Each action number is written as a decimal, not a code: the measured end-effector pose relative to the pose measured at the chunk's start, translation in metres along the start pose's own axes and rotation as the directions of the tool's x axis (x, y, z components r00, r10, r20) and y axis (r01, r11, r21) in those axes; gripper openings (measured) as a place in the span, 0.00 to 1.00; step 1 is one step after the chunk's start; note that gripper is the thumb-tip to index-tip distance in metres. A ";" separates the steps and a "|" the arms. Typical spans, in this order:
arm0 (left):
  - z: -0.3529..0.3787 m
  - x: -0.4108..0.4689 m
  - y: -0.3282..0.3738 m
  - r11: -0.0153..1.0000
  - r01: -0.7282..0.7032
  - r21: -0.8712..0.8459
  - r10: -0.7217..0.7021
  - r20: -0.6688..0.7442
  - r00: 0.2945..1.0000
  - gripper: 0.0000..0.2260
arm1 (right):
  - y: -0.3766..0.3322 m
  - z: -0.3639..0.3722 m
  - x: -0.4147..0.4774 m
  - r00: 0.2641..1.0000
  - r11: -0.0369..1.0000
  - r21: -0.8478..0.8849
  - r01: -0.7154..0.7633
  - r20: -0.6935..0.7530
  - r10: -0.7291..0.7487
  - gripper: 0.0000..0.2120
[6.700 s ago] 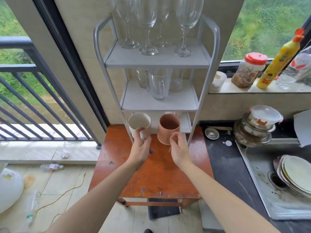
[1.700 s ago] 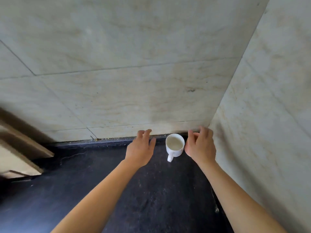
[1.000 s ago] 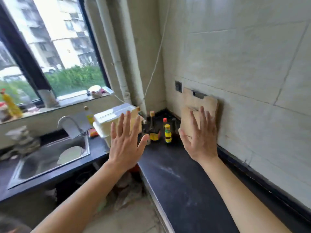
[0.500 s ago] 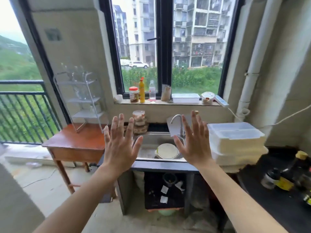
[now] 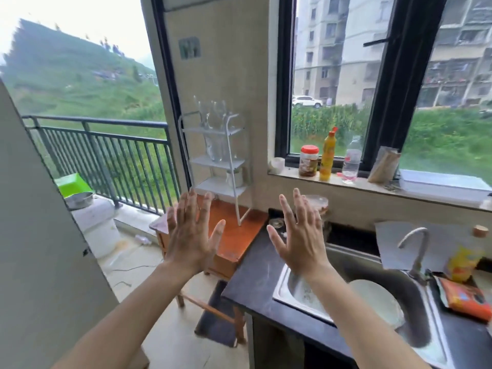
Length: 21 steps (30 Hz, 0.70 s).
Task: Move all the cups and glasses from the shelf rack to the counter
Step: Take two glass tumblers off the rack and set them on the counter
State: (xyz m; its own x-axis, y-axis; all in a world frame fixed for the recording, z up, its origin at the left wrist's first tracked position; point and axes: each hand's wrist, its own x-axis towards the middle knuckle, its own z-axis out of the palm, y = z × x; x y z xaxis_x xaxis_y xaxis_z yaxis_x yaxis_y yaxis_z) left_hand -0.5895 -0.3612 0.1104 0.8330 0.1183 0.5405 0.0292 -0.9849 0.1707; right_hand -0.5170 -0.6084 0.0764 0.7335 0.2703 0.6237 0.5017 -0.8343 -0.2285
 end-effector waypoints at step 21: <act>0.182 0.317 -0.206 0.983 0.132 -0.130 -0.125 0.057 0.990 0.32 | -0.017 0.250 0.327 0.991 0.992 0.118 0.051 0.114 -0.064 0.35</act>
State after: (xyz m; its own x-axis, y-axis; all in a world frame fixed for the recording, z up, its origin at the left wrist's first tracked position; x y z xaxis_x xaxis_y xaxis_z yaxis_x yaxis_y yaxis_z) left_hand -0.2306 -0.1436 0.0965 0.8527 0.2335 0.4673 0.0666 -0.9358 0.3461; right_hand -0.1705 -0.3858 0.0971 0.7470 0.3763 0.5481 0.5890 -0.7569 -0.2832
